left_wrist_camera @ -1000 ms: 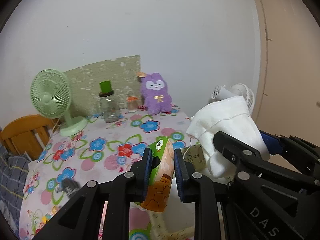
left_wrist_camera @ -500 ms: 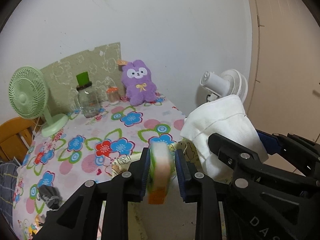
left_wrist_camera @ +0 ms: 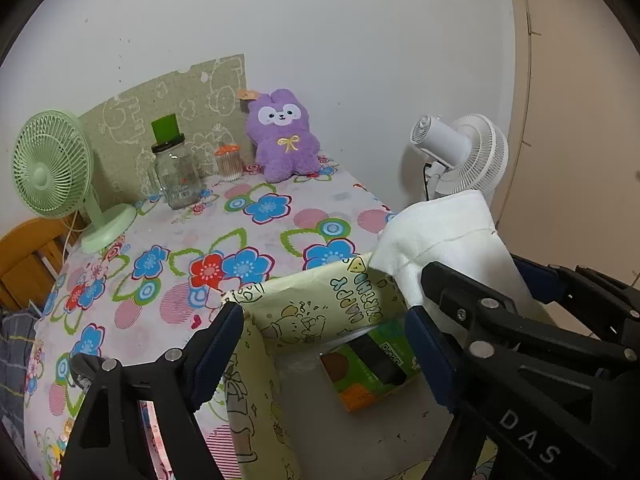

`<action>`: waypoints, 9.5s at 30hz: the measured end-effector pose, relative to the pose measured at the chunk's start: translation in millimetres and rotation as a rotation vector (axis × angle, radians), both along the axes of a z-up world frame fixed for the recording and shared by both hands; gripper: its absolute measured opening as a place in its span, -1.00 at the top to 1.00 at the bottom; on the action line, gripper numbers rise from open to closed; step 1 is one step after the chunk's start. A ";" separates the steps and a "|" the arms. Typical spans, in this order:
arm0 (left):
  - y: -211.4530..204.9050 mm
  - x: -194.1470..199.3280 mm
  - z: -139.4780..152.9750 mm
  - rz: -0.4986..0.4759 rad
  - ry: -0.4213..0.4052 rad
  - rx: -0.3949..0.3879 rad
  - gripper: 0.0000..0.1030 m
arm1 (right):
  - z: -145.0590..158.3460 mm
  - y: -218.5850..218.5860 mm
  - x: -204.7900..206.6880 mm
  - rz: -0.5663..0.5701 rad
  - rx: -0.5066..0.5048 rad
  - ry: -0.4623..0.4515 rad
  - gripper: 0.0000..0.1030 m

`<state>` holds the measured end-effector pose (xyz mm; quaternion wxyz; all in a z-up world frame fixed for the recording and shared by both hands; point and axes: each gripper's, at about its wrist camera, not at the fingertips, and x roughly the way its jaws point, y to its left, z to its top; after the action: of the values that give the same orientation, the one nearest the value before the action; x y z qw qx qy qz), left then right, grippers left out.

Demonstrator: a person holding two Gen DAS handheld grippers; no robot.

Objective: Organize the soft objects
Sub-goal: 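Drop the white cloth into the yellow box with the right gripper while the left releases the green box, then withdraw both grippers from the yellow box back over the table, then grasp the clear plastic bag with the right gripper while the left grasps the black umbrella, then lift the clear plastic bag with the right gripper while the left regrasps the black umbrella, then carry the plastic bag with the right gripper while the left carries the umbrella to the yellow box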

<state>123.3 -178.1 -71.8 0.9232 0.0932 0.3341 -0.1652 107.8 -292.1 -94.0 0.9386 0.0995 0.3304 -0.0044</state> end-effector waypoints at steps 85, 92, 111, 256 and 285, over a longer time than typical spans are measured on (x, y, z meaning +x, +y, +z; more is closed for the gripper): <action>161.5 -106.1 9.0 0.155 -0.111 -0.063 -1.00 | 23.3 167.2 -96.6 0.140 -0.068 -0.166 -1.00; 177.5 -102.1 -4.3 0.181 -0.095 -0.055 -0.99 | 10.2 182.3 -91.4 0.152 -0.051 -0.161 -0.99; 217.8 -82.7 -42.9 0.286 -0.004 -0.017 -0.86 | -25.1 222.9 -68.8 0.223 -0.063 -0.106 -0.89; 201.3 -37.4 -17.1 0.289 0.000 -0.042 0.39 | -6.3 218.3 -21.8 0.244 -0.025 -0.004 0.66; 140.2 -55.8 42.1 0.237 -0.109 -0.086 0.39 | 57.3 156.4 -49.3 0.193 -0.074 -0.104 0.66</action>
<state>67.6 -37.9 -29.7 0.9562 0.0223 0.2846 -0.0641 58.6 -135.7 -36.7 0.9535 0.0326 0.2889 0.0792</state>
